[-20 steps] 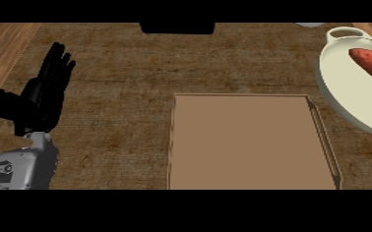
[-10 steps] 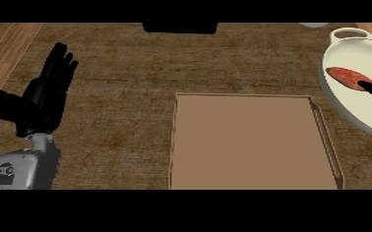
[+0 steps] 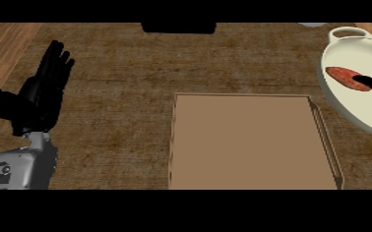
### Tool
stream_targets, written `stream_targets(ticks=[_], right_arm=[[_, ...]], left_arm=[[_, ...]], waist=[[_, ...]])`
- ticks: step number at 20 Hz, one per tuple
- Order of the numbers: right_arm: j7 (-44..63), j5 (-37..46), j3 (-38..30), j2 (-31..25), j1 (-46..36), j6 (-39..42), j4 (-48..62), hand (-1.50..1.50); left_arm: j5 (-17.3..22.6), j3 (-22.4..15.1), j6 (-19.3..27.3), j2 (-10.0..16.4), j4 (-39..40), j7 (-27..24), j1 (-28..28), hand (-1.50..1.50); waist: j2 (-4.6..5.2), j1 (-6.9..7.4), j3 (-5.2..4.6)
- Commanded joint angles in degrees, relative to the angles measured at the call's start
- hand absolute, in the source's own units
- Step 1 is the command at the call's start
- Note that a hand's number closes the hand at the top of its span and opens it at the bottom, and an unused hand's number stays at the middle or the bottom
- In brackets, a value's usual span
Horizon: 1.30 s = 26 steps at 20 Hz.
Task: Pick the sweet potato from the tray and place it in the pot
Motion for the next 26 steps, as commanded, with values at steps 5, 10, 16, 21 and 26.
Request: stream_targets(ticks=[5,10,16,21,26], right_arm=[[-3.3,-9.0,-8.2,-10.5,1.8,10.9,7.0,-1.50],[-6.1,-10.5,-8.7,-14.4,4.5,16.8,9.1,-1.50],[-8.1,-12.1,-9.4,-18.3,8.7,22.6,10.6,-1.50],[-9.0,-12.4,-9.5,-22.4,11.9,26.8,11.2,-1.50],[-8.7,-12.8,-9.2,-21.9,12.0,26.2,11.6,-1.50]], left_arm=[[-0.4,-1.1,0.1,-1.2,-3.0,-0.1,3.3,0.00],[-3.8,-3.5,2.5,-3.5,-2.2,-1.9,3.8,0.00],[0.2,1.1,-0.2,-0.3,1.1,-0.9,-0.2,0.00],[0.7,1.0,-1.2,-1.1,2.6,-3.6,1.4,0.00],[-0.2,-0.8,-0.1,-1.8,-0.8,-0.1,0.7,0.00]], waist=[[-0.01,0.07,0.02],[-0.04,-0.13,0.02],[-0.04,-0.46,0.02],[0.11,-0.37,0.09],[-0.03,0.06,0.14]])
